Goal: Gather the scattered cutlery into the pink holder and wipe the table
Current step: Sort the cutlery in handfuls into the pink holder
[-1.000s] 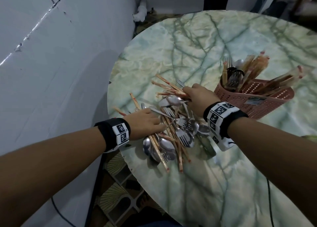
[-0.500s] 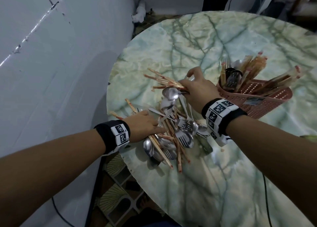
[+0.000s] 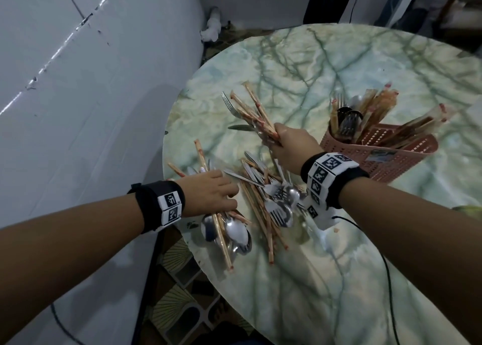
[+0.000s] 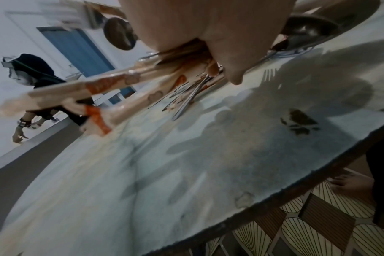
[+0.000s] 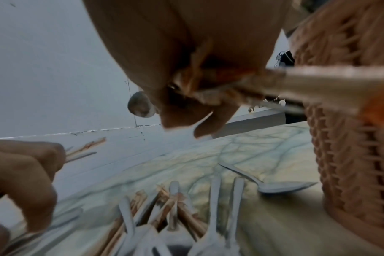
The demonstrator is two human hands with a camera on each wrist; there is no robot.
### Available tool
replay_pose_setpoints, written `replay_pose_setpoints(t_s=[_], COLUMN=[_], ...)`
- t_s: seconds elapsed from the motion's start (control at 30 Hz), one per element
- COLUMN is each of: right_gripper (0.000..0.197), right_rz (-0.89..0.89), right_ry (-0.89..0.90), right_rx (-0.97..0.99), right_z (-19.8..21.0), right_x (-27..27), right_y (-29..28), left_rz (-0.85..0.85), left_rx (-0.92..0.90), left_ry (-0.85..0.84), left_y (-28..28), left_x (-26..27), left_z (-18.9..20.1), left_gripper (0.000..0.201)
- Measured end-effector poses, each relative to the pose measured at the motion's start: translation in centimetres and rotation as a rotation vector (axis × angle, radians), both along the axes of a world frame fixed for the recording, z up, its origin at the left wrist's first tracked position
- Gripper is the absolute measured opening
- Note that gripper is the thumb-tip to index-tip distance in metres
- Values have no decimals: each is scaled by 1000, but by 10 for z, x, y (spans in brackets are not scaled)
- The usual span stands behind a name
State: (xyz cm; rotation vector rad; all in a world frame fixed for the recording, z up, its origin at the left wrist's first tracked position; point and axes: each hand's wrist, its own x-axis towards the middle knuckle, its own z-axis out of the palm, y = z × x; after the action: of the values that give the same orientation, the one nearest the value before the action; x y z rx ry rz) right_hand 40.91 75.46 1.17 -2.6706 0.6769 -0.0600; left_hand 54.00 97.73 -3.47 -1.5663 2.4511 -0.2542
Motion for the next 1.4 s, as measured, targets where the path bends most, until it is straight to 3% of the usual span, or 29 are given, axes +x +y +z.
replay_pose_setpoints(t_s=[0.2, 0.4, 0.5, 0.63, 0.7, 0.9, 1.03, 1.23, 1.4], right_gripper=[22, 15, 16, 23, 23, 24, 23, 20, 16], right_rz=[-38, -34, -21, -63, -107, -268, -360, -410, -407], right_ry=[-159, -322, -426, -588, -679, -859, -913, -984, -907], right_rx=[152, 292, 346, 303, 319, 298, 292, 248, 189], right_z=[6, 30, 40, 53, 60, 77, 78, 61, 51], right_x=[-5, -13, -19, -31, -39, -71, -94, -118, -124], right_y=[6, 5, 2, -6, -10, -33, -47, -60, -71], left_rz=[10, 165, 306, 533, 631, 687, 773, 921, 1055], left_rx=[-10, -42, 19, 46, 48, 28, -85, -240, -445], left_ry=[-24, 101, 223, 438, 541, 713, 924, 1292, 1428], left_y=[5, 0, -13, -35, -47, -70, -84, -100, -128], left_x=[9, 13, 4, -14, -21, -30, -44, -69, -81], left_z=[7, 18, 32, 49, 51, 45, 43, 38, 39], left_gripper=[12, 20, 5, 25, 23, 20, 27, 10, 22])
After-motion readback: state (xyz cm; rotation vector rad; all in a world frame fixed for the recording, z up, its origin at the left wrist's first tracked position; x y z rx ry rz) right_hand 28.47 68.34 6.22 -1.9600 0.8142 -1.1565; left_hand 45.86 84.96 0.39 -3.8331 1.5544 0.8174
